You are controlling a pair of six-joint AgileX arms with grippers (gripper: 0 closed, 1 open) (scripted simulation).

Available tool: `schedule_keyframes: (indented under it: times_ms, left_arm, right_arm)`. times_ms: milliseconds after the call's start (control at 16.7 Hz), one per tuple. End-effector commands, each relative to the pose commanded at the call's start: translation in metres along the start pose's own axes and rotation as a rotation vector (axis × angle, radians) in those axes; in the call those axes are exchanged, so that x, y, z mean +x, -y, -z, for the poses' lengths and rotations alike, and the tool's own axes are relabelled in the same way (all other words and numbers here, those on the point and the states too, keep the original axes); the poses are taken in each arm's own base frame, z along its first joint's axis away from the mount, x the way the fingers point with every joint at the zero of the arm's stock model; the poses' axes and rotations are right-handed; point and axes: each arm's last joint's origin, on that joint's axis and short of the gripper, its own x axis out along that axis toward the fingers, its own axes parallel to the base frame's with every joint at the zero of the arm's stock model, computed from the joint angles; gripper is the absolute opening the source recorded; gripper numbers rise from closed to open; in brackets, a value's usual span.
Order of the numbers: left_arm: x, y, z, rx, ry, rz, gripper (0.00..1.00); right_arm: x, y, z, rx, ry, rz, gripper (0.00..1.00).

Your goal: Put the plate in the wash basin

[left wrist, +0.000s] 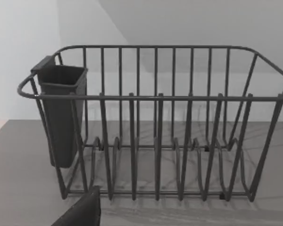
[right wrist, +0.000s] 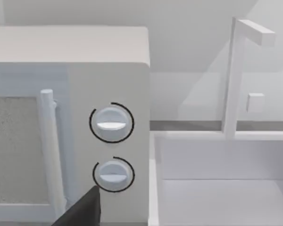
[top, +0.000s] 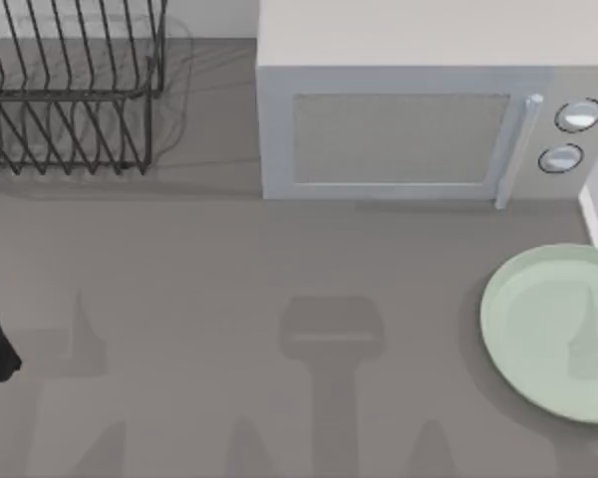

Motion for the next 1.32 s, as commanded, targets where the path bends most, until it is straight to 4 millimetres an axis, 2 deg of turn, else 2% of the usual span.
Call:
schedule_keyframes:
  times_ms: [240, 420, 600, 780, 960, 1140, 1320]
  left_arm:
    - [0.000, 0.000, 0.000, 0.000, 0.000, 0.000, 1.00]
    - [0.000, 0.000, 0.000, 0.000, 0.000, 0.000, 1.00]
    - [0.000, 0.000, 0.000, 0.000, 0.000, 0.000, 1.00]
    - [0.000, 0.000, 0.000, 0.000, 0.000, 0.000, 1.00]
    - [0.000, 0.000, 0.000, 0.000, 0.000, 0.000, 1.00]
    - [0.000, 0.000, 0.000, 0.000, 0.000, 0.000, 1.00]
    - [0.000, 0.000, 0.000, 0.000, 0.000, 0.000, 1.00]
  right_arm:
    - [0.001, -0.002, -0.011, 0.020, -0.052, -0.020, 1.00]
    - [0.006, -0.008, -0.033, 0.061, -0.187, -0.059, 1.00]
    - [0.024, -0.017, -0.060, 0.104, -0.398, -0.100, 1.00]
    - [0.056, -0.034, -0.081, 0.132, -0.658, -0.126, 1.00]
    - [0.099, -0.059, -0.089, 0.134, -0.932, -0.125, 1.00]
    - [0.141, -0.091, -0.081, 0.108, -1.185, -0.097, 1.00]
    - [0.174, -0.121, -0.061, 0.066, -1.389, -0.052, 1.00]
